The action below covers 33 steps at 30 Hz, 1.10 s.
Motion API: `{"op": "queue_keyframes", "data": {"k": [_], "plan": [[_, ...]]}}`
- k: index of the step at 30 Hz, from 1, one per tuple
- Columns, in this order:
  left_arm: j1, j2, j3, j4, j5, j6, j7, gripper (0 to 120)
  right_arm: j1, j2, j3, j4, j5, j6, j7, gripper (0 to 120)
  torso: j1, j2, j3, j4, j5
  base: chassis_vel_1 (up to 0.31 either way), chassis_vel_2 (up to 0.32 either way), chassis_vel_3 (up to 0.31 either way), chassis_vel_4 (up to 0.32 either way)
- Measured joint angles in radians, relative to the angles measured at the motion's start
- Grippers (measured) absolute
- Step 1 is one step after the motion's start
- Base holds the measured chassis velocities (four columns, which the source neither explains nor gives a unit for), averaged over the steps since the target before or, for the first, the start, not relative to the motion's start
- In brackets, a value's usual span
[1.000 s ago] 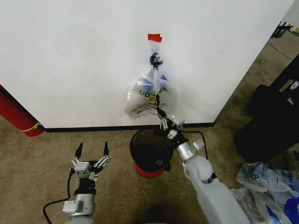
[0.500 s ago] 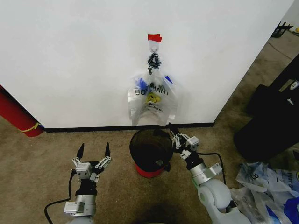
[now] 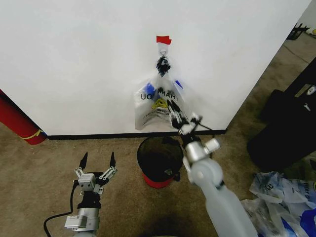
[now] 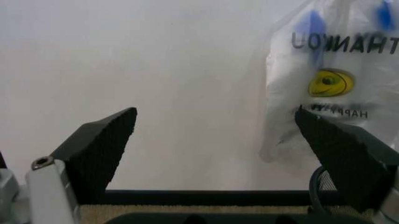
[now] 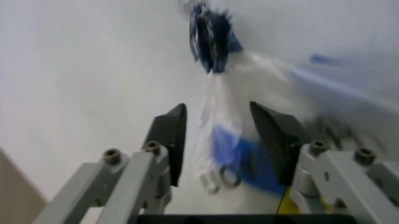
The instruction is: Pick up the garbage bag from the wall and place it over the trash bin.
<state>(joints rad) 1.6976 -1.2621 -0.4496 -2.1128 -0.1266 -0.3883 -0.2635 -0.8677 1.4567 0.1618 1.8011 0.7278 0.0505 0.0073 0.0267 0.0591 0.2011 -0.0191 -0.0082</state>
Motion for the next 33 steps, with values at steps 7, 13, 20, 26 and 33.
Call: {"op": "queue_keyframes", "data": {"k": [7, 13, 20, 26, 33], "plan": [[-0.011, -0.008, 0.001, 0.020, 0.003, 0.000, -0.001, 100, 0.150, 0.027, -0.049, -0.113, -0.214, 0.024, 0.064, 68, 0.000, 0.000, 0.000, -0.0002, 0.0000, 0.000, 0.000, 0.000, 0.000], [-0.017, -0.014, 0.004, 0.024, 0.005, 0.002, -0.001, 100, 0.231, 0.062, -0.076, -0.177, -0.238, 0.019, 0.101, 84, 0.000, 0.000, 0.000, -0.0001, 0.0001, 0.000, 0.000, 0.000, 0.000], [-0.006, -0.011, -0.004, 0.024, 0.004, -0.001, -0.005, 100, 0.243, 0.075, -0.072, -0.187, -0.259, -0.002, 0.144, 59, 0.000, 0.000, 0.000, -0.0002, 0.0002, 0.000, 0.000, 0.000, 0.000], [-0.011, -0.011, 0.000, 0.023, 0.004, -0.001, -0.005, 100, 0.252, 0.074, -0.068, -0.198, -0.259, -0.008, 0.149, 39, 0.000, 0.000, 0.000, -0.0001, 0.0002, 0.000, 0.000, 0.000, 0.000], [-0.012, -0.010, 0.000, 0.023, 0.004, 0.000, -0.005, 100, 0.258, 0.069, -0.062, -0.208, -0.251, -0.011, 0.151, 15, 0.000, 0.000, 0.000, -0.0001, 0.0002, 0.000, 0.000, 0.000, 0.000]]}}
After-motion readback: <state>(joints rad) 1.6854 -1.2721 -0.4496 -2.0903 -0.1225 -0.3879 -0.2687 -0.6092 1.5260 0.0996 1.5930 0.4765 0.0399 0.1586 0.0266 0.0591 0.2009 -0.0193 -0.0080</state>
